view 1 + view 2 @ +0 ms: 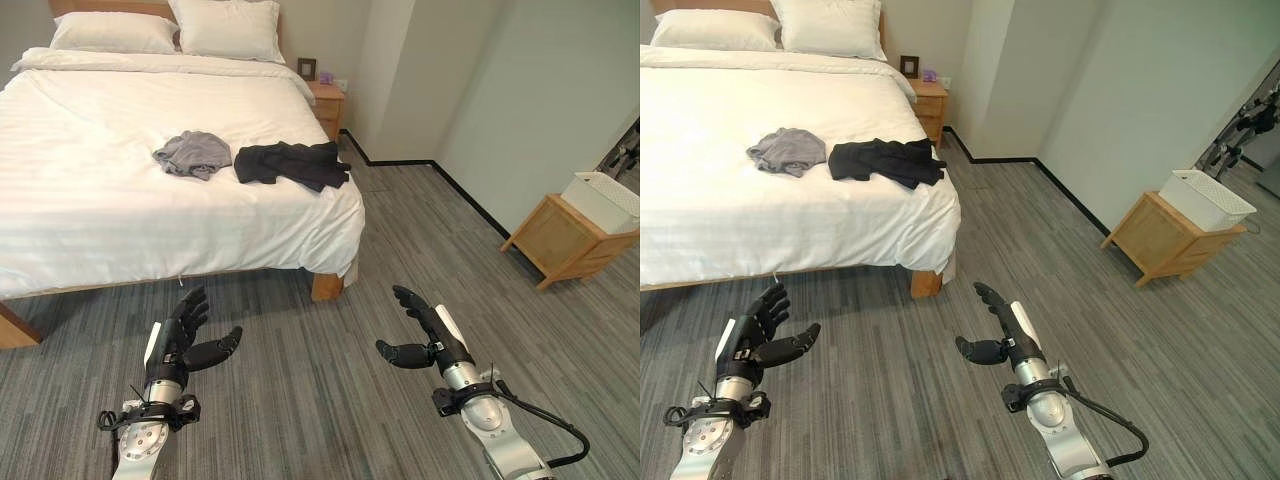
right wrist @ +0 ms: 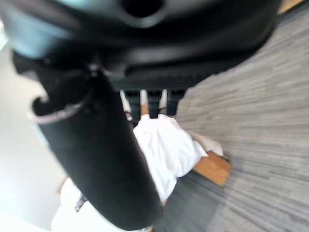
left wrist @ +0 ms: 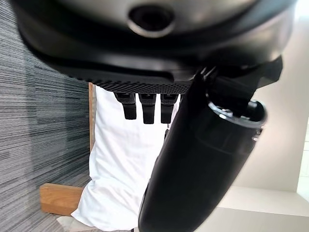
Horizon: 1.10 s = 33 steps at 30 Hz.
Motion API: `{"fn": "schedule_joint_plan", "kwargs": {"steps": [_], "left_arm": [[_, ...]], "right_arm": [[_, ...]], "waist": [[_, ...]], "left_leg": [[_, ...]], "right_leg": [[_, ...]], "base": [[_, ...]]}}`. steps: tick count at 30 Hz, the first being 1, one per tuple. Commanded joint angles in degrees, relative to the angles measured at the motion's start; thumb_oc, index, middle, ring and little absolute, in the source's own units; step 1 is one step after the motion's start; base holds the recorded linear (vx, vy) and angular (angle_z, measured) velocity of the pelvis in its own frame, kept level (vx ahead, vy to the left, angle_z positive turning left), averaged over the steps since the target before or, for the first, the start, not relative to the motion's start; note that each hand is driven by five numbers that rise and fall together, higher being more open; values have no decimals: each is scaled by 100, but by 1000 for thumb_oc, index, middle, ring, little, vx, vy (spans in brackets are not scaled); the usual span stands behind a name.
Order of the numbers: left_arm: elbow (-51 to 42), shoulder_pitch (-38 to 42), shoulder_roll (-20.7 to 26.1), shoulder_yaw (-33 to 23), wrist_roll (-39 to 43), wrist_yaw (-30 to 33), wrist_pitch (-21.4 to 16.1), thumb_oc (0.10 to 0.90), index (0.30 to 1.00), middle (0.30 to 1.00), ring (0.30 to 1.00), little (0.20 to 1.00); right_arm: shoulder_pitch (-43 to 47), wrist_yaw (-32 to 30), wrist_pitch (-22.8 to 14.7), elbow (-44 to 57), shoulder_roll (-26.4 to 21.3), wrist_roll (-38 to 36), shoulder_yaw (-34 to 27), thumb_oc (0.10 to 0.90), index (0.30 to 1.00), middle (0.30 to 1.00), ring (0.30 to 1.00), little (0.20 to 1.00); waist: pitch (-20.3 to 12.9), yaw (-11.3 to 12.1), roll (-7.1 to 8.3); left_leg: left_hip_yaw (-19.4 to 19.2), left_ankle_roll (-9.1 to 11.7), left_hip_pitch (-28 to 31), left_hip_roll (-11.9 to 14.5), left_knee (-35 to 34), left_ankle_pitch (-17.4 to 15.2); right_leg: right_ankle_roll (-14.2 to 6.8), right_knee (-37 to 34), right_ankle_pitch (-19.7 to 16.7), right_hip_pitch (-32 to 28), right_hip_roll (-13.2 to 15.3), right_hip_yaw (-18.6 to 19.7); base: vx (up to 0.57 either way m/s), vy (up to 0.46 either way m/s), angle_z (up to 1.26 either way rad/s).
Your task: Pick up bed clothes into laundry basket.
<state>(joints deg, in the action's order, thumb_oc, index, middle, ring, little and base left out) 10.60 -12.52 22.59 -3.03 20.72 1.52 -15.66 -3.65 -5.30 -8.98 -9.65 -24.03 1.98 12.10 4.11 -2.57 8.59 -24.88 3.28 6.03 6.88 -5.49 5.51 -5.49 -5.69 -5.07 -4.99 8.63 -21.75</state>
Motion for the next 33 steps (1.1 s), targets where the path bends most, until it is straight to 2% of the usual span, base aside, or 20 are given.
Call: {"fn": "schedule_joint_plan", "kwargs": {"steps": [1,3,4,6,7,9,10,12,15,17,19,22,25,26,28,29,30,31,32,33], "left_arm": [[-785,499,498,-206,-181,53,-562,800,900,900,900,900],[-843,476,498,-243,-202,86,-507,800,900,900,900,900],[-846,475,499,-244,-202,86,-505,800,900,900,900,900],[-787,532,545,-166,-206,103,-389,800,900,900,900,900],[-807,528,583,-147,-291,121,-377,800,900,900,900,900],[-822,557,592,-78,-332,118,-347,800,900,900,900,900],[-818,588,578,-28,-342,118,-330,800,900,900,900,900],[-805,681,566,47,-334,108,-318,800,900,900,900,900],[-777,861,574,90,-399,190,-302,800,900,900,900,900],[-781,1010,577,101,-468,247,-312,800,900,900,900,900],[-817,1056,552,130,-527,275,-312,800,900,900,900,900],[-876,998,504,206,-586,172,-290,800,900,900,900,900],[-966,894,458,269,-534,81,-235,800,900,900,900,900],[-1015,735,409,277,-499,-5,-201,800,900,900,900,900],[-1044,743,424,281,-404,12,-155,800,900,900,900,900],[-1122,774,460,297,-329,19,-138,800,900,900,900,900],[-1176,802,462,303,-301,49,-146,800,900,900,900,900],[-1176,805,464,304,-301,49,-145,800,900,900,900,900],[-1247,933,411,260,-325,153,-167,800,900,900,900,900],[-1246,936,412,261,-325,154,-167,800,900,900,900,900]], "right_arm": [[745,-184,-536,727,-142,-18,-723,800,900,900,900,900],[676,-146,-543,727,-67,-48,-782,800,900,900,900,900],[676,-144,-543,728,-66,-48,-783,800,900,900,900,900],[676,-139,-484,645,3,-35,-746,800,900,900,900,900],[692,-131,-471,616,45,-39,-697,800,900,900,900,900],[643,-110,-475,628,66,-38,-686,800,900,900,900,900],[604,-94,-484,617,46,-56,-689,800,900,900,900,900],[626,-94,-470,567,19,-115,-659,800,900,900,900,900],[712,-156,-470,543,-10,-146,-692,800,900,900,900,900],[738,-202,-444,520,-42,-125,-750,800,900,900,900,900],[719,-223,-405,534,-72,-82,-801,800,900,900,900,900],[573,-177,-399,560,-117,-80,-860,800,900,900,900,900],[355,-115,-421,566,-179,-82,-939,800,900,900,900,900],[291,-5,-479,541,-216,-161,-849,800,900,900,900,900],[365,-12,-492,460,-270,-180,-732,800,900,900,900,900],[410,-58,-473,474,-315,-155,-728,800,900,900,900,900],[459,-86,-456,510,-335,-157,-712,800,900,900,900,900],[461,-86,-455,510,-333,-157,-714,800,900,900,900,900],[582,-145,-458,537,-388,-99,-707,800,900,900,900,900],[585,-145,-459,535,-387,-99,-708,800,900,900,900,900]], "waist": [[152,115,-162],[253,102,-114],[251,104,-109],[448,-17,-192],[492,-49,-246],[537,-179,-314],[562,-268,-376],[600,-374,-397],[591,-552,-343],[620,-725,-363],[637,-866,-402],[543,-1069,-467],[450,-1219,-622],[425,-1258,-870],[495,-1198,-836],[585,-1119,-772],[635,-1028,-683],[641,-1031,-695],[780,-762,-396],[784,-750,-398]], "left_leg": [[164,-4,-67,-37,49,-363],[218,-97,-11,-124,49,-459],[215,-102,-13,-132,49,-461],[327,-259,135,-226,49,-559],[364,-278,162,-188,49,-596],[462,-294,213,-166,49,-679],[550,-262,246,-158,49,-725],[677,-222,317,-238,49,-842],[784,-119,485,-340,49,-1069],[872,3,673,-322,49,-1248],[916,91,900,-315,49,-1422],[994,203,1184,-292,49,-1712],[989,339,1350,-156,49,-1569],[894,575,1269,273,887,-833],[922,669,547,812,2729,181],[1078,551,104,916,3610,416],[1102,488,-103,918,4219,536],[1119,494,-127,939,4260,519],[820,318,-913,1001,4850,95],[805,314,-905,1005,4856,84]], "right_leg": [[-580,290,-496,-203,792,-256],[-625,987,-580,35,853,-140],[-630,1014,-567,51,866,-131],[-759,2328,-1149,639,1049,209],[-760,2609,-1088,828,1003,313],[-591,2734,-723,1205,638,623],[-466,2568,-405,1387,353,781],[-422,1964,-244,1459,146,924],[-489,680,-599,1656,106,969],[-682,135,-990,1940,99,1074],[-782,69,-1116,2245,138,1121],[-768,69,-1091,2230,134,1161],[-638,69,-1073,2040,-40,1389],[-416,69,-955,1776,-273,1415],[22,69,-653,1454,-451,1273],[240,72,-497,1277,-593,1225],[352,69,-364,1111,-651,1267],[358,69,-364,1114,-667,1258],[427,69,-166,746,-612,1461],[423,69,-165,746,-614,1473]], "base": [[-44,101,3],[4,115,3],[75,147,4],[70,204,4],[59,152,13],[122,109,23],[174,82,23],[232,16,25],[307,-61,41],[428,-78,45],[397,-72,66],[549,-165,31],[461,-174,4],[506,-293,11],[513,-437,-5],[379,-433,-15],[228,-280,-17],[428,-327,-59],[315,-200,-58],[533,-141,-32]]}}
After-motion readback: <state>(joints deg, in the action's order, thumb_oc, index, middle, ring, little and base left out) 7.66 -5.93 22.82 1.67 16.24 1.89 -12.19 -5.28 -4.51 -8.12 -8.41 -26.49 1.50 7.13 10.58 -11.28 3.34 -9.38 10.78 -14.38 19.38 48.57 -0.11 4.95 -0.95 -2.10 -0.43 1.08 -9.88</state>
